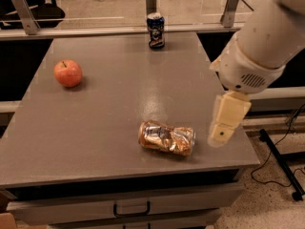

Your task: Place orange can upright

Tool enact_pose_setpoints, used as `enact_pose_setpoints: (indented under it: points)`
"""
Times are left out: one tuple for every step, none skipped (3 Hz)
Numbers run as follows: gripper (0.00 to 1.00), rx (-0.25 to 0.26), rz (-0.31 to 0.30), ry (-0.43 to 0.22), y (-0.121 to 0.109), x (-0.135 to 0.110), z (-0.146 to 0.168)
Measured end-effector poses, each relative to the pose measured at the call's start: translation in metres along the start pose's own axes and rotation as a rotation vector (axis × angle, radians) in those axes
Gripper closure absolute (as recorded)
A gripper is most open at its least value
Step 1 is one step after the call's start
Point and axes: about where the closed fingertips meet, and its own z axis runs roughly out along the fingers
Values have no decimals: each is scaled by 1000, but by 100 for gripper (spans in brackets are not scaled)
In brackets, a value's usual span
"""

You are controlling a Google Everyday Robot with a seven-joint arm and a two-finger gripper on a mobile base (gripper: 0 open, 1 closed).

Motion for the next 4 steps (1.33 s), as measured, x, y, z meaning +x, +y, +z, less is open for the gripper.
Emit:
enact_pose_setpoints:
  points:
    - [0,-28,7,7,5,-20,35]
    - [0,-62,34,15,14,-36,58]
    - [0,-93,52,16,27,-55,79]
    - [0,-112,66,20,34,-71,98]
